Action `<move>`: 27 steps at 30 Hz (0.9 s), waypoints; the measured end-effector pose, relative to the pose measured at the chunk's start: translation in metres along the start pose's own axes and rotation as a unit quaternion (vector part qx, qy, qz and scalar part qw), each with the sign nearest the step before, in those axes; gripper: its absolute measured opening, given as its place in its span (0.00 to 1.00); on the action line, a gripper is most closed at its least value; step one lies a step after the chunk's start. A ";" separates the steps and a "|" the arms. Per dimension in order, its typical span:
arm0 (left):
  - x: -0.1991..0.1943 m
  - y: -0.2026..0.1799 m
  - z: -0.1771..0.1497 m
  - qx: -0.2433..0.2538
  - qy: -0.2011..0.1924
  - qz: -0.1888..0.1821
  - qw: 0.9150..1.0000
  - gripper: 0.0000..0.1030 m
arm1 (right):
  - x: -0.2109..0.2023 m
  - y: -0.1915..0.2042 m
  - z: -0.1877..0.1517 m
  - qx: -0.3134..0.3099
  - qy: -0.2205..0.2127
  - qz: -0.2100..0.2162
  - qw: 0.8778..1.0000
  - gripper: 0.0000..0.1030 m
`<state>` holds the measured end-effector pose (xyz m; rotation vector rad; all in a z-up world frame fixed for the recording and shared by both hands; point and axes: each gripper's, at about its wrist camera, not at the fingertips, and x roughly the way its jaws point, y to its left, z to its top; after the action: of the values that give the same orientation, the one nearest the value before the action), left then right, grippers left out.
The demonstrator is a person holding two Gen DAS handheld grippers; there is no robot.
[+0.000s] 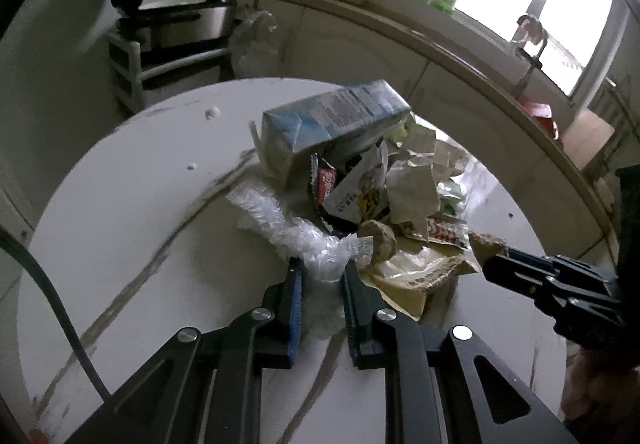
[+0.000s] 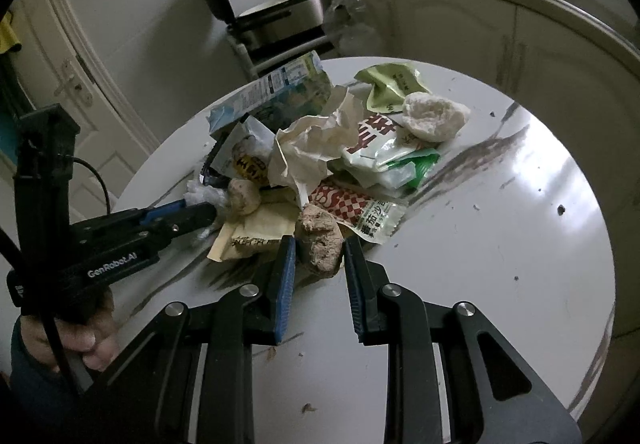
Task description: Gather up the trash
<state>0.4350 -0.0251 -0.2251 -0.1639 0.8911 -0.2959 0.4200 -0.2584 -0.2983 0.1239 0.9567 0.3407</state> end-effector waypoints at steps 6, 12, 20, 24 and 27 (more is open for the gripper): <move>-0.032 -0.001 -0.017 0.010 -0.021 0.011 1.000 0.13 | -0.012 0.001 -0.005 0.001 -0.012 0.000 1.000 0.22; -0.072 -0.014 -0.022 0.035 -0.057 0.020 0.998 0.13 | -0.033 -0.001 -0.009 0.010 -0.034 0.004 0.999 0.22; -0.109 -0.061 -0.023 0.079 -0.095 0.002 0.992 0.13 | -0.078 -0.005 -0.009 0.016 -0.083 0.002 0.996 0.22; -0.118 -0.090 -0.026 0.104 -0.104 -0.015 0.989 0.13 | -0.106 -0.011 -0.009 0.018 -0.113 -0.005 0.993 0.22; -0.123 -0.116 -0.026 0.124 -0.114 -0.030 0.985 0.13 | -0.131 -0.021 -0.011 0.024 -0.137 -0.015 0.990 0.22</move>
<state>0.3200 -0.0954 -0.1199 0.0063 0.6169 -0.4312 0.3463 -0.3228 -0.2075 0.1941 0.6945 0.2648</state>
